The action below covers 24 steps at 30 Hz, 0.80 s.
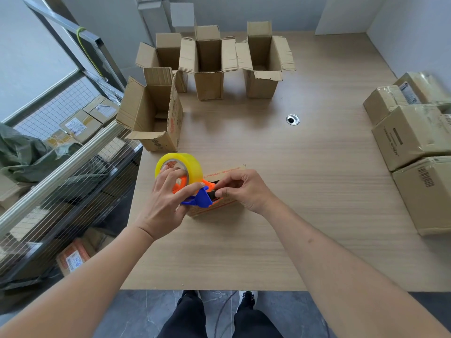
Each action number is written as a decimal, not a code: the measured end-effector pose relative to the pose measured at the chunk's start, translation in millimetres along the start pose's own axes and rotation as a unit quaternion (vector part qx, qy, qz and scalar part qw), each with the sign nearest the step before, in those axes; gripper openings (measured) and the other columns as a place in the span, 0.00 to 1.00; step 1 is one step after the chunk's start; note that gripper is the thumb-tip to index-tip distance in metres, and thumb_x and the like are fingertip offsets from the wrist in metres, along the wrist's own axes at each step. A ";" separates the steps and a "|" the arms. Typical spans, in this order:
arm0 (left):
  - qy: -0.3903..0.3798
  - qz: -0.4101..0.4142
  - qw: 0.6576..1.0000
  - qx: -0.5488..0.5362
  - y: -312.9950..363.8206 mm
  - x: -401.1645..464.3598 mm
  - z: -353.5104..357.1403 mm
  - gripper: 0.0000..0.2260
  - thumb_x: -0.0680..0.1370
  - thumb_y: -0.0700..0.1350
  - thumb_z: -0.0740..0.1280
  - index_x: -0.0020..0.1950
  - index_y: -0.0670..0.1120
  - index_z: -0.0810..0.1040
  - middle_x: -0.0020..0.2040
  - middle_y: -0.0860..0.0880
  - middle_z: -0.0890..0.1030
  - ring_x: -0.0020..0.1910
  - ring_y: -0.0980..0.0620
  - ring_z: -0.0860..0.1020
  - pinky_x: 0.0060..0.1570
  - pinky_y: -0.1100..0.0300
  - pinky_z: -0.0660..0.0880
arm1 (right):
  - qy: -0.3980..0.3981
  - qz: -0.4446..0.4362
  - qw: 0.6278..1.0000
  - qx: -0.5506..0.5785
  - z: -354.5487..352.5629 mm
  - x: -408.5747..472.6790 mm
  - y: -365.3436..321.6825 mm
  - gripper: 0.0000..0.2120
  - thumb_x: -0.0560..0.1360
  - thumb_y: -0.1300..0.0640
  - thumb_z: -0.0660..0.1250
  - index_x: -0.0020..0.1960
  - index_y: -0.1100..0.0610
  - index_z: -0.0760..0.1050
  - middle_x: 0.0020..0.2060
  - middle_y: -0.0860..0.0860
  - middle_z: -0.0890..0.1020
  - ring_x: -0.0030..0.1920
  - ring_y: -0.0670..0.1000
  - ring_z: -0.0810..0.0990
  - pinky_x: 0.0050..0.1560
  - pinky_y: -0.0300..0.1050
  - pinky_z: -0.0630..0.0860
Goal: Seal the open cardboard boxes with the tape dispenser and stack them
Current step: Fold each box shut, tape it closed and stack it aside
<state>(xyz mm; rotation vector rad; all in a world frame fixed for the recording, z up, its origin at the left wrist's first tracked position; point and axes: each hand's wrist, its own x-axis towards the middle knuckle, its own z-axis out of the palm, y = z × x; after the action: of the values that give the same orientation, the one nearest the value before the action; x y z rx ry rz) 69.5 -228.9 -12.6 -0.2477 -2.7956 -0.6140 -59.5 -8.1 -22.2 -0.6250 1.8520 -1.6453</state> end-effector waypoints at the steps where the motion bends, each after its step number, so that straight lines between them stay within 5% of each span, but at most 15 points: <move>1: -0.003 0.002 1.000 -0.003 -1.4 -0.1 0.2 0.28 0.71 0.40 0.73 0.69 0.55 0.73 0.66 0.39 0.72 0.68 0.33 0.68 0.68 0.33 0.66 | -0.012 0.002 1.000 0.001 -1.6 0.8 -1.0 0.08 0.66 0.62 0.81 0.43 0.53 0.87 0.42 0.56 0.87 0.45 0.58 0.86 0.52 0.57 0.82; 9: -0.023 0.011 1.000 -0.012 -8.9 -0.2 3.3 0.28 0.72 0.40 0.72 0.71 0.55 0.72 0.67 0.42 0.69 0.70 0.36 0.67 0.68 0.32 0.67 | -0.033 0.003 0.998 -0.050 -7.8 6.0 -4.9 0.09 0.67 0.68 0.79 0.44 0.58 0.87 0.39 0.59 0.86 0.41 0.50 0.80 0.46 0.51 0.77; 15: -0.033 0.023 0.999 0.000 -18.0 1.0 8.0 0.38 0.70 0.36 0.77 0.74 0.61 0.68 0.68 0.43 0.69 0.71 0.39 0.64 0.71 0.32 0.63 | -0.054 0.034 0.994 -0.088 -13.9 3.7 -6.7 0.08 0.68 0.60 0.81 0.46 0.52 0.88 0.39 0.53 0.87 0.40 0.48 0.82 0.46 0.51 0.79; 20: -0.031 0.028 0.999 0.003 -17.4 1.4 13.3 0.35 0.71 0.38 0.73 0.74 0.61 0.68 0.68 0.44 0.69 0.73 0.42 0.62 0.72 0.35 0.62 | -0.025 0.030 0.992 -0.121 -11.1 3.4 -6.6 0.10 0.66 0.68 0.80 0.44 0.57 0.88 0.38 0.53 0.87 0.40 0.49 0.82 0.47 0.52 0.80; 24: -0.036 0.034 0.999 0.010 -16.0 0.5 16.1 0.39 0.67 0.33 0.77 0.73 0.59 0.71 0.67 0.43 0.70 0.72 0.39 0.64 0.72 0.32 0.62 | -0.031 -0.002 0.981 -0.192 -10.0 2.0 -9.3 0.09 0.68 0.71 0.76 0.43 0.58 0.87 0.37 0.52 0.86 0.38 0.44 0.79 0.43 0.40 0.76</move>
<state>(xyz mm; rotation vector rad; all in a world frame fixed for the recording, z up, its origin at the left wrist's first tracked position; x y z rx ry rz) 62.0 -236.2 -32.7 -0.3669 -2.8468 -0.5723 -68.2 -3.4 -12.4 -0.8282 2.1406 -1.2596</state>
